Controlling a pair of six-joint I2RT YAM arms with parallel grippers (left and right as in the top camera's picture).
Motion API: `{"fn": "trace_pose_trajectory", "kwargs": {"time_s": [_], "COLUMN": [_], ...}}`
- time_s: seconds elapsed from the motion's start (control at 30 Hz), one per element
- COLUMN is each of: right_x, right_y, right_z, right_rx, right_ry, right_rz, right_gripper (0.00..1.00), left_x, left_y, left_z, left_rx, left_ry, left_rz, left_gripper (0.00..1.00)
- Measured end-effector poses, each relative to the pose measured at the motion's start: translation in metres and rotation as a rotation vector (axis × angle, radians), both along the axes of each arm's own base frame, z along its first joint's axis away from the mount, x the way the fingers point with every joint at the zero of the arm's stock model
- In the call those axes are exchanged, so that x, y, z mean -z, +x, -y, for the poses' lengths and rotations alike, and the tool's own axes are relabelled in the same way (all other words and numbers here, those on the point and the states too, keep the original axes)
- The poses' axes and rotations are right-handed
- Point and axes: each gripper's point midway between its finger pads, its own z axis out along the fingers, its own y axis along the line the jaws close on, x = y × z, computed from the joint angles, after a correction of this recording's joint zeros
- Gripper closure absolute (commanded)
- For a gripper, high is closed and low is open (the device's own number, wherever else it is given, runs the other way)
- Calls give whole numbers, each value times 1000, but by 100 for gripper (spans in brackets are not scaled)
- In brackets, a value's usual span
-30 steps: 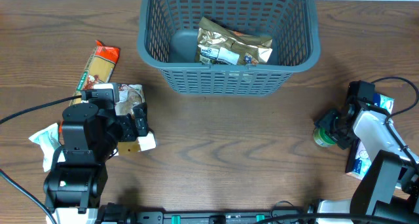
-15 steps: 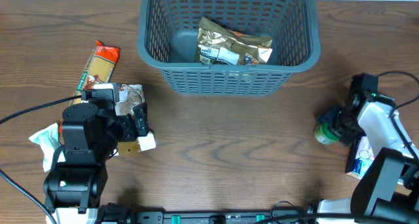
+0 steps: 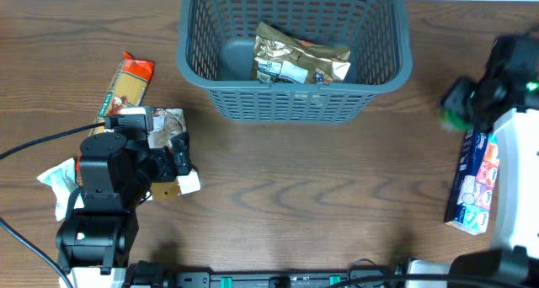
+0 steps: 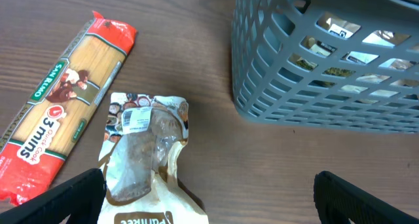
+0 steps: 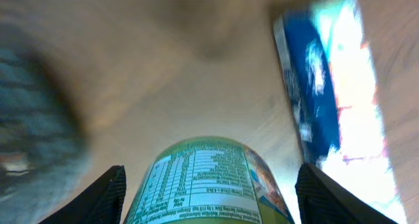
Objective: Pack container
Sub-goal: 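Carry the jar with the right gripper and release it into the basket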
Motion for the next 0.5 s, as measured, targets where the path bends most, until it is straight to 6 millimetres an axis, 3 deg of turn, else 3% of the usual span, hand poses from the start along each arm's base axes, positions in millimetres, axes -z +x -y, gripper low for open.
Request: {"fn": "trace_pose_trajectory", "kwargs": {"time_s": [0.17,0.27,0.37,0.5], "right_x": [-115,-170,-213,-233], "right_y": [29,36,39,44], "right_z": [-35,-67,-100,-144], "right_rx": [-200,-322,-459,-683], "right_ry": [-127,-186,-247,-306], "right_rz": [250,389,514,591], "right_gripper": [99,99,99,99], "left_x": [0,0,0,0], "left_y": [0,0,0,0], "left_z": [0,0,0,0], "left_rx": [0,0,0,0], "left_ry": [0,0,0,0], "left_rz": [-1,0,-1,0], "left_gripper": [1,2,2,2]}}
